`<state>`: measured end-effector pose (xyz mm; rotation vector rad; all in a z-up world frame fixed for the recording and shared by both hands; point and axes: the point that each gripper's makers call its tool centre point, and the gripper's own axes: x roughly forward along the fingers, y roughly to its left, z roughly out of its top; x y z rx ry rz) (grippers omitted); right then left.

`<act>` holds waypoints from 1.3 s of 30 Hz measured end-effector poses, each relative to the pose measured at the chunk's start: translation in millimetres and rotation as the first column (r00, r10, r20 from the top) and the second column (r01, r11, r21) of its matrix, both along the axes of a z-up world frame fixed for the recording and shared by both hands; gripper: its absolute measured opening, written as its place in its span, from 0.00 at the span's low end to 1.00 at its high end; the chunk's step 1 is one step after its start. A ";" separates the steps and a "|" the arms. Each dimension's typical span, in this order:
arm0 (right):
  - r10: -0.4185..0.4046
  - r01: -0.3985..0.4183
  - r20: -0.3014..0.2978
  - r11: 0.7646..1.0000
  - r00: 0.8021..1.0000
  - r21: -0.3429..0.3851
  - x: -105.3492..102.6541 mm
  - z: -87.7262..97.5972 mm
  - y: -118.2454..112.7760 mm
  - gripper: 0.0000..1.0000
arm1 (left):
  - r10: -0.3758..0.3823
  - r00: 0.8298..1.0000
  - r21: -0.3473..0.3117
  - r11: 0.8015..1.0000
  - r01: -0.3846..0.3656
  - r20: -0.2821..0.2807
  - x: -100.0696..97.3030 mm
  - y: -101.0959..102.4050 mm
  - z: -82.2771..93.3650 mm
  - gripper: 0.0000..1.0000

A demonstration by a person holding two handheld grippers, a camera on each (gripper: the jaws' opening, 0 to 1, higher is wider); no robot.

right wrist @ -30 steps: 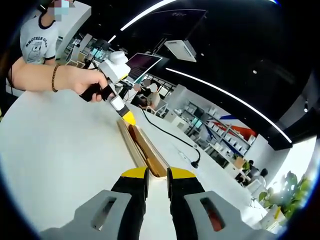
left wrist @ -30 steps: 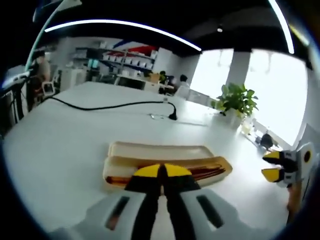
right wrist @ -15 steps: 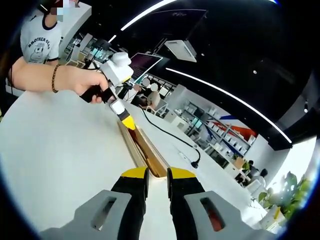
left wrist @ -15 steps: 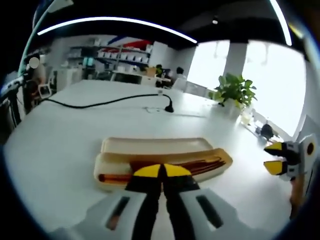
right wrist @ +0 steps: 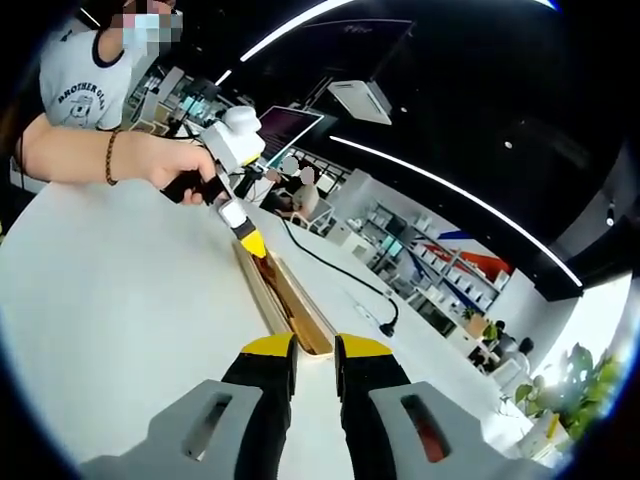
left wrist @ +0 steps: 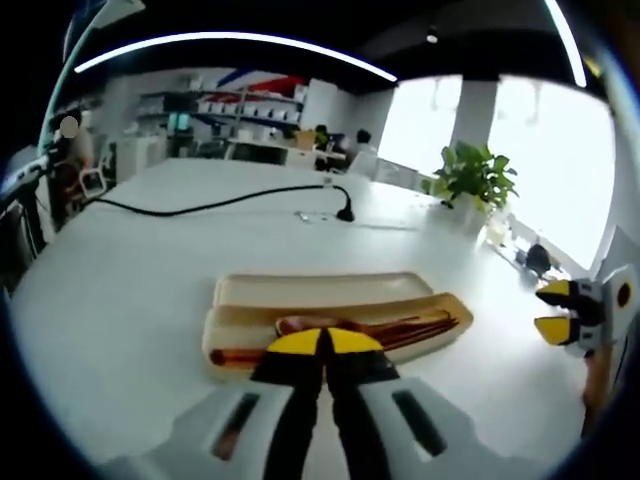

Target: Arrange the utensils inside the cutlery case until each visible utensil rests in its matching compartment.

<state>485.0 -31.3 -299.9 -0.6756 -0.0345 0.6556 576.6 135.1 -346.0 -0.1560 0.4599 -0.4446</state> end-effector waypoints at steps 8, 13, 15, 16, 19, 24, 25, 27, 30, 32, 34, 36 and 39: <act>-0.013 0.013 0.010 1.000 1.000 0.015 2.0 4.4 -4.4 0.15 | 0.021 0.998 -0.053 0.998 -0.018 0.061 0.8 7.4 24.1 0.01; -0.018 0.018 0.013 0.999 1.000 0.033 2.8 7.5 -6.1 0.15 | 0.024 0.996 -0.074 0.997 -0.018 0.086 -1.3 9.5 35.9 0.01; -0.011 0.010 0.017 0.997 1.000 0.071 3.6 12.7 -6.1 0.15 | 0.015 0.995 -0.083 0.996 -0.008 0.094 -3.0 8.6 39.9 0.01; -0.008 0.008 0.009 0.995 1.000 0.095 3.6 14.1 -5.8 0.15 | 0.012 0.995 -0.083 0.997 -0.004 0.098 -3.3 8.6 41.3 0.01; 0.011 -0.004 -0.037 0.984 0.999 0.179 4.6 16.6 -4.3 0.15 | 0.007 0.995 -0.057 0.998 -0.001 0.102 -1.7 13.2 40.7 0.01; -0.005 0.018 -0.070 0.981 0.998 0.195 12.6 17.1 -6.0 0.16 | 0.021 0.998 -0.068 0.998 -0.016 0.061 8.5 25.6 33.2 0.02; -0.009 0.023 -0.073 0.982 0.997 0.189 13.7 18.9 -6.3 0.16 | 0.012 0.998 -0.043 0.999 -0.009 0.060 10.6 27.0 32.2 0.02; 0.017 0.005 -0.086 0.971 0.996 0.240 12.4 28.3 -3.1 0.16 | 0.018 0.998 -0.008 1.000 -0.017 0.059 18.2 33.6 37.1 0.02; 0.044 0.003 -0.145 0.949 0.988 0.314 15.2 37.2 -0.4 0.16 | 0.007 0.998 0.042 0.999 -0.009 0.057 23.6 37.4 42.1 0.03; 0.030 0.018 -0.152 0.953 0.988 0.303 22.6 40.2 -1.2 0.16 | -0.020 0.999 0.096 0.995 0.015 0.046 26.5 37.6 43.9 0.04; 0.012 0.037 -0.163 0.956 0.987 0.291 30.0 40.5 -2.7 0.16 | -0.020 0.998 0.114 0.993 0.013 0.057 30.3 38.4 50.3 0.07; 0.004 0.066 -0.211 0.943 0.977 0.326 40.6 40.4 -4.0 0.16 | -0.041 0.997 0.147 0.989 0.032 0.061 34.8 36.3 52.4 0.12; 0.054 0.095 -0.342 0.910 0.938 0.403 53.5 37.9 2.3 0.16 | -0.048 0.998 0.163 0.986 0.041 0.037 43.9 35.1 51.2 0.17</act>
